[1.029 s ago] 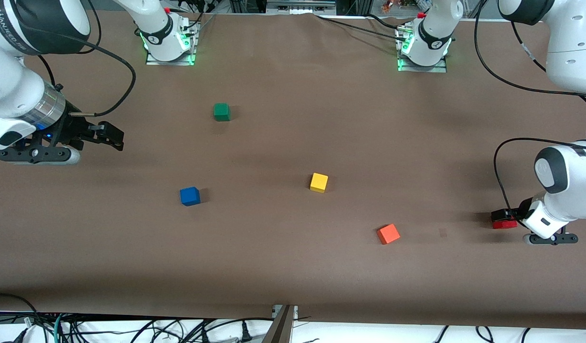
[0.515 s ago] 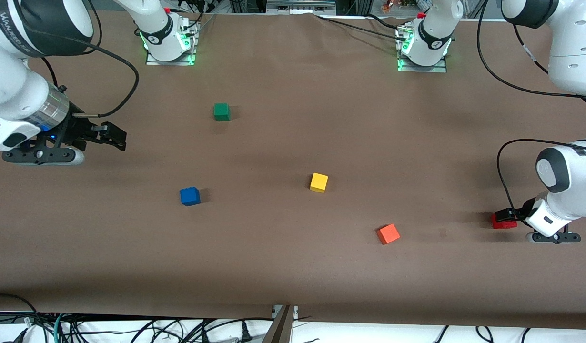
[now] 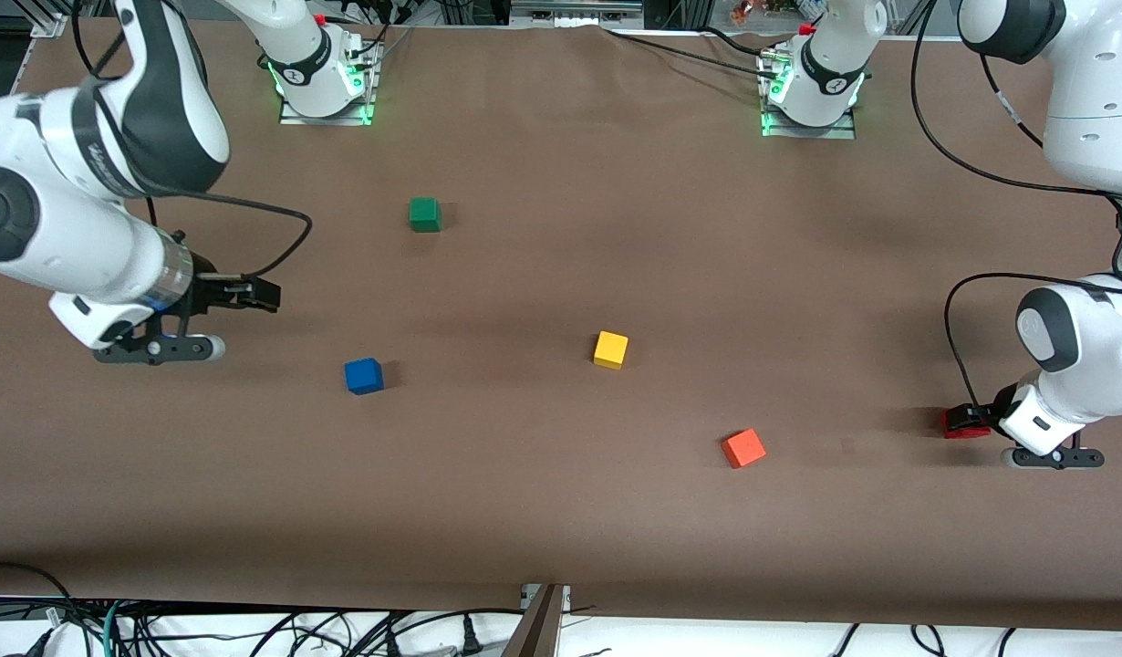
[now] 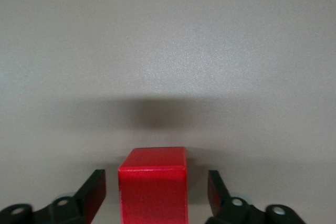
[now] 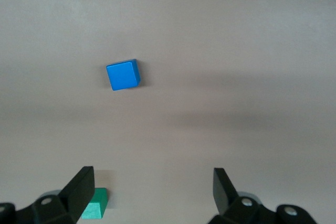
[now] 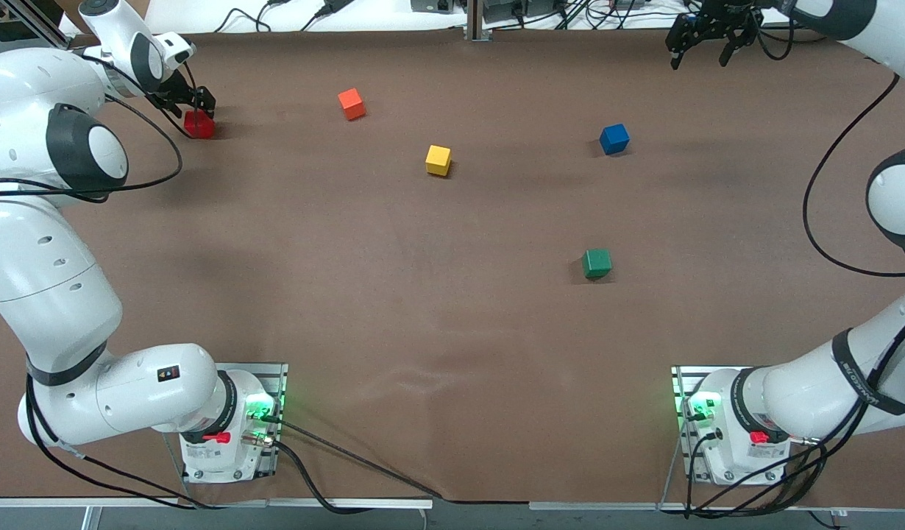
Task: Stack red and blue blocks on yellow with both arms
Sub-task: 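Move the right gripper over the blue block, then grasp the blue block with the right gripper while the left gripper carries red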
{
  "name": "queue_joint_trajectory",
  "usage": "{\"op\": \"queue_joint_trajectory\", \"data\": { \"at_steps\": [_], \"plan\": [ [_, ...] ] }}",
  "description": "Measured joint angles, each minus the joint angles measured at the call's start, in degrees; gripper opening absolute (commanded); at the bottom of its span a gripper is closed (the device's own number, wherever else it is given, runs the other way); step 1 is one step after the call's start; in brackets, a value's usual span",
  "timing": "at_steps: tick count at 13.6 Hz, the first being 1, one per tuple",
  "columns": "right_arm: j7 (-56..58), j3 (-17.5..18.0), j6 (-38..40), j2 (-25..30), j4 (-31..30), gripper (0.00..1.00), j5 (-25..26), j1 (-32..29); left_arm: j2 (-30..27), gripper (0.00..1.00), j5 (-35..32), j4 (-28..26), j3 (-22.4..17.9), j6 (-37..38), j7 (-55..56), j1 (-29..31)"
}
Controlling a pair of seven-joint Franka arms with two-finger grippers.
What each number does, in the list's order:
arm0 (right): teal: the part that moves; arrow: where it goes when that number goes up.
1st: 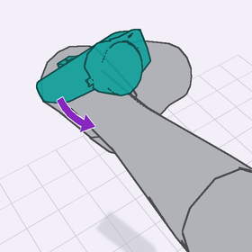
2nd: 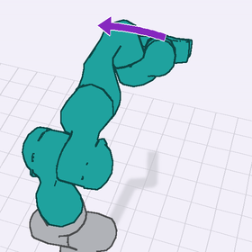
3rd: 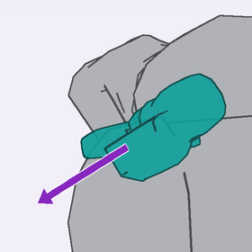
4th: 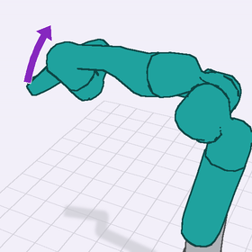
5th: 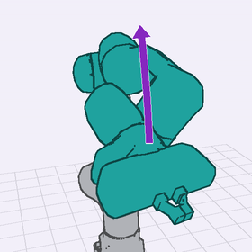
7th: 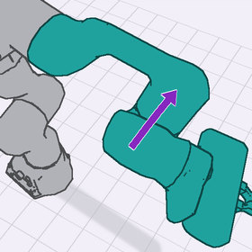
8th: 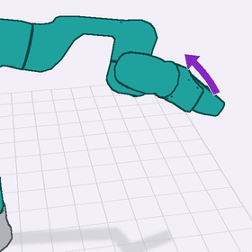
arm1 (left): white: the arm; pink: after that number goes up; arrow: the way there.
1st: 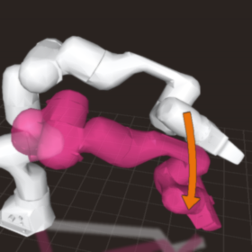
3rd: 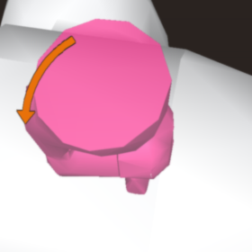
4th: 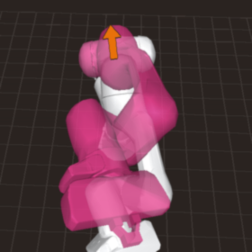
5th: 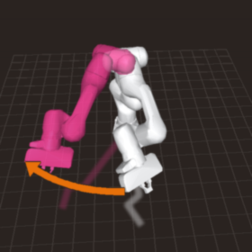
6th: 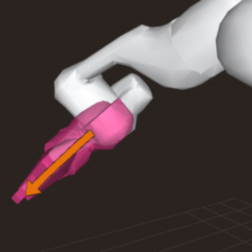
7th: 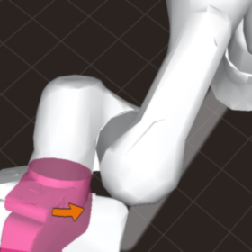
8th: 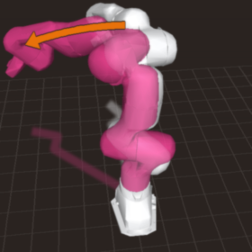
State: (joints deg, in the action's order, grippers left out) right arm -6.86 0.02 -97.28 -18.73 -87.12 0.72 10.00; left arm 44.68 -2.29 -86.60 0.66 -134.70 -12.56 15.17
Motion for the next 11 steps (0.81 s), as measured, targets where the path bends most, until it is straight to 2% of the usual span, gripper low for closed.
{"op": "queue_joint_trajectory", "data": {
  "at_steps": [3, 4, 7, 9, 11],
  "plan": [
    [0.5, 0.1, -5.5, -4.3, -0.1, 1.0, -0.8, 1.6, 0.2, 0.18, 0.0, 0.0, 0.0, -0.3, -0.8, 0.4],
    [0.4, 0.1, -7.8, -6.1, -0.1, 1.0, -2.0, 2.3, 0.2, 0.13, 0.0, 0.0, 0.0, -0.3, -1.1, 0.7],
    [0.5, 0.1, -14.1, -11.5, -0.1, 1.0, -5.7, 3.2, 0.1, 0.03, 0.0, 0.2, 0.6, -0.4, -1.4, 1.0],
    [1.2, 0.1, -18.0, -14.6, -0.7, 1.0, -5.9, 3.2, -0.6, 0.0, 0.0, 1.1, 3.3, 0.4, -1.3, 1.0],
    [4.3, 0.1, -23.2, -16.2, -3.4, 1.0, -5.9, 3.3, -2.7, 0.0, 0.0, 2.9, 6.9, 5.0, 0.1, -0.2]
  ]
}}
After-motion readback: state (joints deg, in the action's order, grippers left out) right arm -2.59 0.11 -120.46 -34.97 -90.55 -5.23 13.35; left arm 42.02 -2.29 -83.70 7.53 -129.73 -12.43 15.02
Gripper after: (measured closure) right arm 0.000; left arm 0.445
